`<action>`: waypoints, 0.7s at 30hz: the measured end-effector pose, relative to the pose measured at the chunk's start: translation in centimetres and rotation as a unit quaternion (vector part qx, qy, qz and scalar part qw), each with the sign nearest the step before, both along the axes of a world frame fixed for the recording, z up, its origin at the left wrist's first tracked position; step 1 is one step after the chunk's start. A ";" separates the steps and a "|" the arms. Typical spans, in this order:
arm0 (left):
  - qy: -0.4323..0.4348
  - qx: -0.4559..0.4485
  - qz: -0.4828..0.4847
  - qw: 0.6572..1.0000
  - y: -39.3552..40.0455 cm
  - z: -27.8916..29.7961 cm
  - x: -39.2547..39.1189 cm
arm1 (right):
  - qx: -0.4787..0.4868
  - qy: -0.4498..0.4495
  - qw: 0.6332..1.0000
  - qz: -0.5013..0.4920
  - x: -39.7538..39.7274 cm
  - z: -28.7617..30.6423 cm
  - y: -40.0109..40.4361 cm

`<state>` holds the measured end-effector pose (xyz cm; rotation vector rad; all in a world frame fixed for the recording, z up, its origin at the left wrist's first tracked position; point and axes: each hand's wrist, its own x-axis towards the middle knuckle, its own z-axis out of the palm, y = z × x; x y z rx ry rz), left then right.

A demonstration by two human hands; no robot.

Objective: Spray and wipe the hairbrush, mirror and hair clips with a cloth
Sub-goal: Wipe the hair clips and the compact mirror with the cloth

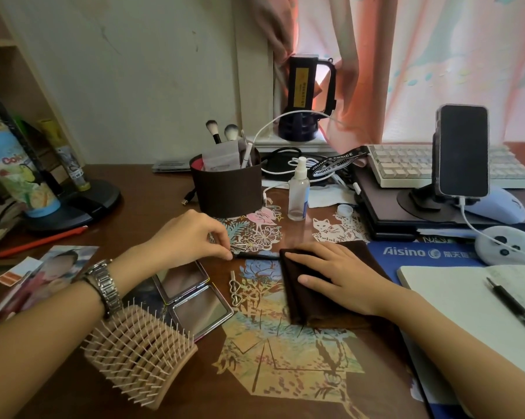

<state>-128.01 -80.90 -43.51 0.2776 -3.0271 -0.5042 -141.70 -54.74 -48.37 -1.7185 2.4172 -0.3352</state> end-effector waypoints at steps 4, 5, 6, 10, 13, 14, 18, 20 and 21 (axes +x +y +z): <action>-0.010 0.066 0.010 0.998 -0.2 -0.5 -0.5 | -0.003 -0.004 1.000 0.001 0.0 0.1 -0.1; -0.018 0.061 0.006 0.998 -0.2 -0.7 -0.6 | -0.001 -0.005 1.000 0.001 0.0 0.1 -0.1; -0.028 0.055 0.001 0.998 -0.2 -0.9 -0.6 | -0.001 -0.005 1.000 0.001 0.0 0.1 -0.1; -0.038 0.056 0.002 0.998 -0.1 -1.2 -0.8 | -0.009 -0.006 1.000 0.002 -0.1 0.1 -0.1; -0.046 0.060 0.001 0.997 0.1 -1.1 -0.8 | -0.012 -0.020 1.000 -0.001 -0.2 0.1 -0.1; -0.046 0.057 -0.001 0.997 0.1 -1.1 -0.8 | -0.015 -0.024 1.000 -0.001 -0.3 0.1 -0.1; -0.033 0.066 -0.004 0.997 0.0 -1.2 -0.8 | -0.031 -0.025 0.999 -0.006 -0.7 0.3 -0.5; -0.034 0.075 -0.010 0.997 -0.1 -1.1 -0.8 | -0.031 -0.032 0.999 -0.009 -0.9 0.5 -0.8; -0.033 0.077 -0.013 0.996 0.0 -1.1 -0.9 | -0.034 -0.041 0.999 -0.012 -1.0 0.5 -1.0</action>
